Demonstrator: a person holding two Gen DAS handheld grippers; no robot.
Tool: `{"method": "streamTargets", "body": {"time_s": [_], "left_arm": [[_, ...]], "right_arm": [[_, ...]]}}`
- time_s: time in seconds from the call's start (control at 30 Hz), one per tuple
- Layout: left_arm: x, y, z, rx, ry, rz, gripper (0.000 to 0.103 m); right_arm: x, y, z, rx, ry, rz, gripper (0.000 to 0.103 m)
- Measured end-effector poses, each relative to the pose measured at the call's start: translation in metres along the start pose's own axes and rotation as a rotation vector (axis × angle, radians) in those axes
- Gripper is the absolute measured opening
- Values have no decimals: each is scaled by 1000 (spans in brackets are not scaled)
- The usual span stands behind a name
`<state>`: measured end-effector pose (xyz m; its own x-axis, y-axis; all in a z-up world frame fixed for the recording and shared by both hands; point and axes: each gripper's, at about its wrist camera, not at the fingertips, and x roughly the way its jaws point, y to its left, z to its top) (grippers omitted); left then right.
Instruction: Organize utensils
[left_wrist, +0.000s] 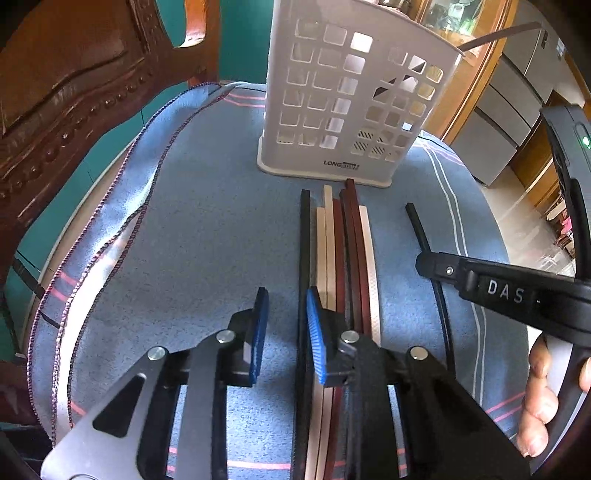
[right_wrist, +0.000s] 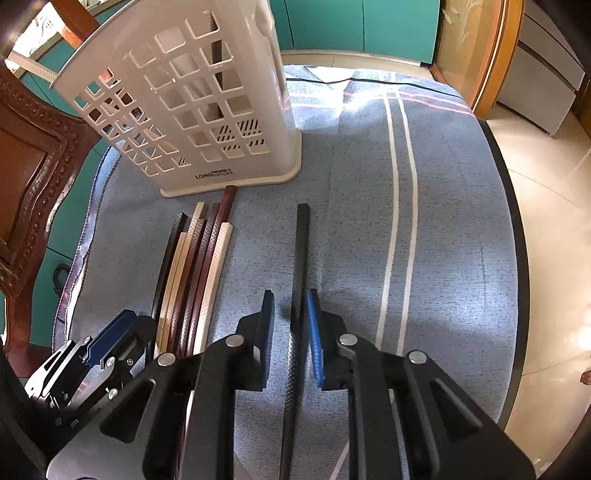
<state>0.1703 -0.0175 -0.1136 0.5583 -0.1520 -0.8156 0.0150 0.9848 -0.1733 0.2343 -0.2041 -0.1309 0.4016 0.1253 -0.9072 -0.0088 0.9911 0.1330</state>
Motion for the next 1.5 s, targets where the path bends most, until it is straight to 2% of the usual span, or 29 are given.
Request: {"method": "streamTargets", "body": {"time_s": [0.17, 0.53, 0.6, 0.67, 0.73, 0.87, 1.03, 1.2, 1.5], "left_arm": [[-1, -7, -3, 30, -18, 25, 22], [-3, -8, -4, 41, -22, 31, 22], [-3, -8, -4, 41, -21, 30, 21], [-4, -6, -2, 36, -19, 25, 14], [-5, 2, 1, 27, -17, 42, 10], [-5, 30, 10, -56, 7, 50, 10], [-8, 44, 16, -96, -8, 19, 10], [-1, 36, 18, -95, -8, -10, 10], [16, 16, 22, -82, 2, -27, 28]], "right_arm": [[2, 2, -2, -7, 1, -4, 20], [5, 10, -6, -35, -12, -32, 21], [5, 10, -7, -34, -13, -36, 18], [5, 10, -8, -29, -8, -42, 8], [3, 9, -11, -25, 4, -29, 8], [-3, 2, -15, -21, 28, -4, 7], [-16, -4, -14, -10, -8, 24, 7], [-20, 4, -11, -32, -36, -15, 17], [-4, 17, -9, -71, -11, -84, 18]]}}
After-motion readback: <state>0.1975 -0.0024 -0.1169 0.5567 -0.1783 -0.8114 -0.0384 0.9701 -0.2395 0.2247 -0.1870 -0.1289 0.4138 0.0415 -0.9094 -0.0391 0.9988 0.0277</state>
